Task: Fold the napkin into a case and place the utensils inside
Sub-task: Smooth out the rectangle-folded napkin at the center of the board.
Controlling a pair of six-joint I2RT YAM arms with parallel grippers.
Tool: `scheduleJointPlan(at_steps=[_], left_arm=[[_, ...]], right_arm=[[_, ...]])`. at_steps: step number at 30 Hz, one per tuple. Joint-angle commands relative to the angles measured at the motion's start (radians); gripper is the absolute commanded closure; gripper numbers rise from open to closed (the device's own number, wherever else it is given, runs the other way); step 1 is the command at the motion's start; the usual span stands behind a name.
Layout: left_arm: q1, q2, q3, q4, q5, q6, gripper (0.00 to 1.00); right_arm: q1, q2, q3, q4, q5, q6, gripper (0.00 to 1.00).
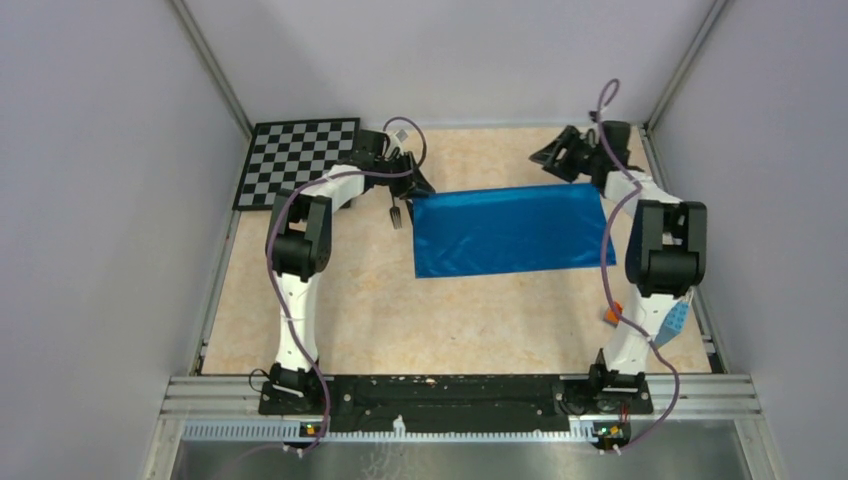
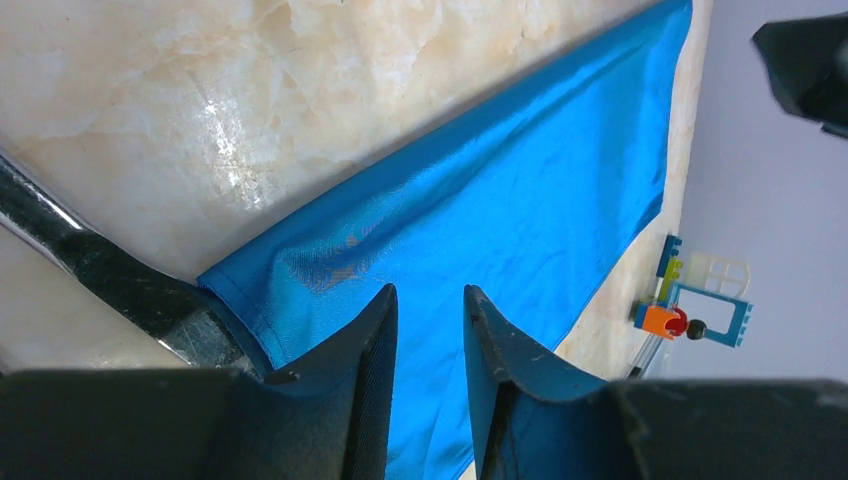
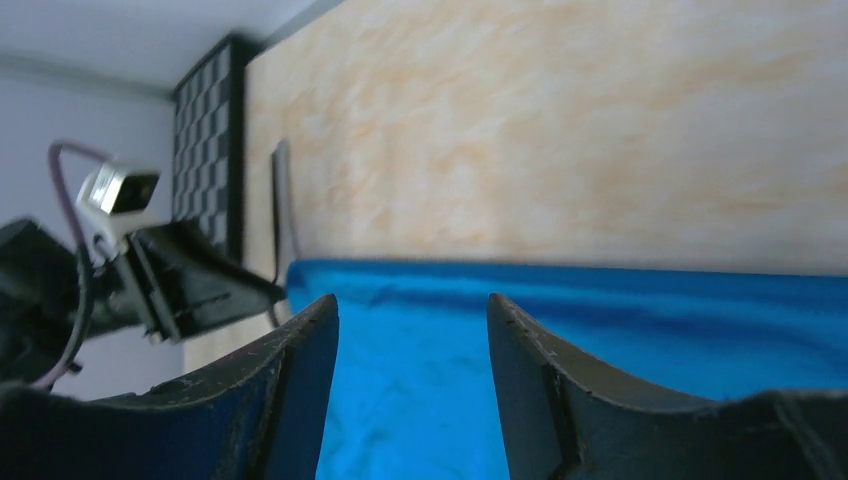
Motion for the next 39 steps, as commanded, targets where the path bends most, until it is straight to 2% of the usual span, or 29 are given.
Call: scheduleJointPlan(at_steps=[1,5,10,15,27,30,34,37,39], left_arm=[[0.003,-0.020,0.001,-0.006,-0.004,0.025,0.65],[0.003,0.009,0.008,-0.011,-0.025,0.048,0.64],[0.006,0.042,0.020,-0.012,-0.062,0.067,0.65],[0.014,0.081,0.025,-0.030,-0.117,0.050,0.73],[0.029,0.092,-0.022,-0.064,-0.193,0.072,0.77],[0.025,0.078,-0.007,-0.080,-0.206,0.091,0.76],[0.012,0.040,0.032,-0.107,-0.209,0.116,0.66],[-0.010,-0.011,0.066,-0.134,-0.211,0.140,0.56],[-0.025,-0.044,0.092,-0.160,-0.196,0.154,0.51]], right_arm=[[0.150,0.044,-0.038,0.191,-0.110,0.128,0.44],[0.237,0.150,0.003,0.277,-0.141,0.197,0.44],[0.265,0.253,0.033,0.372,-0.160,0.273,0.44],[0.261,0.304,0.063,0.351,-0.140,0.251,0.44],[0.150,0.365,0.054,0.406,-0.174,0.283,0.44],[0.106,0.378,0.096,0.342,-0.206,0.250,0.44],[0.027,0.342,0.137,0.204,-0.210,0.155,0.44],[0.000,0.272,0.185,0.000,-0.176,0.006,0.43],[-0.003,0.189,0.205,-0.199,-0.095,-0.110,0.42]])
